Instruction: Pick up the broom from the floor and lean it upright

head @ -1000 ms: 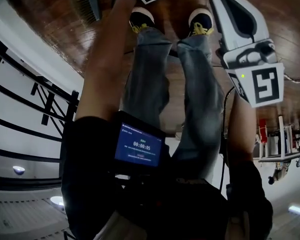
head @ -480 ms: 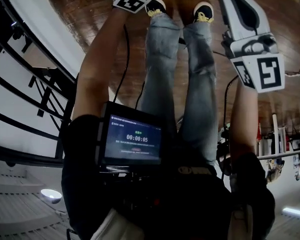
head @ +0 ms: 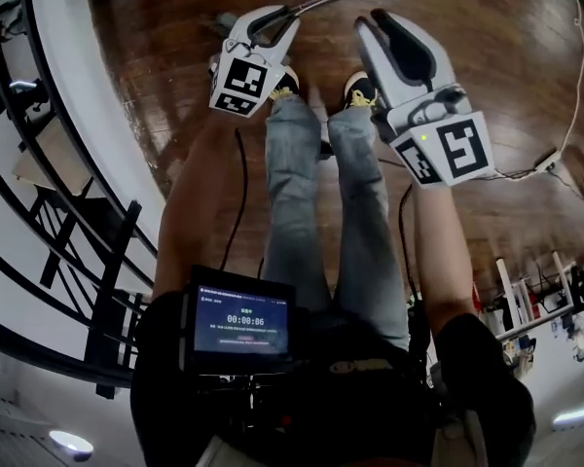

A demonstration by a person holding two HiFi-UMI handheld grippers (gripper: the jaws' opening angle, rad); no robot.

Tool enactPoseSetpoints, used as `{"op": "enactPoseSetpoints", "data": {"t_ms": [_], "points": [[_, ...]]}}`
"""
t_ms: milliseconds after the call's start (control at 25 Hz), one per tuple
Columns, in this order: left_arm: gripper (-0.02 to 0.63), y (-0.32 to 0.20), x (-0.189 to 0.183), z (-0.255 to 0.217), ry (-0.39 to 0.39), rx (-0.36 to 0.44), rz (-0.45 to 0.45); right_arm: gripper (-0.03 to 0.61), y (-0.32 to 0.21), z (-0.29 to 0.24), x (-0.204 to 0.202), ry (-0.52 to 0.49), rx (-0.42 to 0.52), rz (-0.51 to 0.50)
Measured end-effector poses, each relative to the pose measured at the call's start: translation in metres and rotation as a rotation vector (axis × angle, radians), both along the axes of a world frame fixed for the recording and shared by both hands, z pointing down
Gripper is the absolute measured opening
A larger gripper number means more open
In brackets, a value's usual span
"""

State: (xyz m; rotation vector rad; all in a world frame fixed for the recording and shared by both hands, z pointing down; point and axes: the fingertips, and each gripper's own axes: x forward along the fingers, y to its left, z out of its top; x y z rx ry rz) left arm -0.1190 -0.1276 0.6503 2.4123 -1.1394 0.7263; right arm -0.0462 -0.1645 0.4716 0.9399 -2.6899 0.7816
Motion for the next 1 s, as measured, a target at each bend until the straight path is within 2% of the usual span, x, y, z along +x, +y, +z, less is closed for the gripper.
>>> {"op": "enactPoseSetpoints", "data": {"t_ms": [40, 80, 200, 320, 360, 440, 520, 640, 680, 760, 840, 920, 960, 1000], "points": [[0.094, -0.003, -0.002, -0.008, 0.007, 0.013, -0.012, 0.172, -0.003, -0.007, -0.005, -0.002, 0.014, -0.003], [0.094, -0.004, -0.004, -0.017, 0.015, 0.022, -0.021, 0.210, -0.005, -0.015, -0.009, -0.007, 0.029, 0.001], [0.094, -0.007, -0.009, -0.042, 0.031, 0.058, -0.034, 0.230, -0.018, -0.046, -0.025, -0.035, 0.107, 0.008], [0.092, -0.019, -0.018, -0.061, 0.069, 0.089, -0.091, 0.288, -0.034, -0.076, -0.071, -0.072, 0.212, -0.093], [0.092, -0.017, -0.020, -0.065, 0.096, 0.073, -0.129, 0.268, -0.033, -0.084, -0.088, -0.068, 0.242, -0.139], [0.095, -0.015, -0.025, -0.071, 0.144, 0.039, -0.202, 0.101, -0.026, -0.092, -0.117, -0.023, 0.296, -0.230], [0.095, -0.026, -0.029, -0.077, 0.160, 0.036, -0.252, 0.123, -0.023, -0.098, -0.139, -0.008, 0.301, -0.304], [0.095, -0.043, -0.041, -0.084, 0.156, 0.048, -0.301, 0.300, -0.026, -0.104, -0.158, -0.046, 0.288, -0.345], [0.094, -0.045, -0.047, -0.086, 0.150, 0.047, -0.318, 0.341, -0.025, -0.107, -0.164, -0.062, 0.299, -0.360], [0.094, -0.050, -0.059, -0.088, 0.127, 0.046, -0.333, 0.344, -0.018, -0.119, -0.176, -0.092, 0.346, -0.412], [0.094, -0.054, -0.065, -0.089, 0.084, 0.045, -0.317, 0.332, -0.013, -0.123, -0.186, -0.048, 0.396, -0.455], [0.094, -0.053, -0.067, -0.088, 0.045, 0.040, -0.295, 0.233, -0.011, -0.116, -0.194, 0.059, 0.441, -0.475], [0.094, -0.052, -0.067, -0.087, 0.030, 0.034, -0.287, 0.222, -0.010, -0.114, -0.198, 0.091, 0.472, -0.484], [0.095, -0.051, -0.066, -0.086, 0.018, 0.028, -0.281, 0.097, -0.010, -0.116, -0.200, 0.098, 0.500, -0.483]]}}
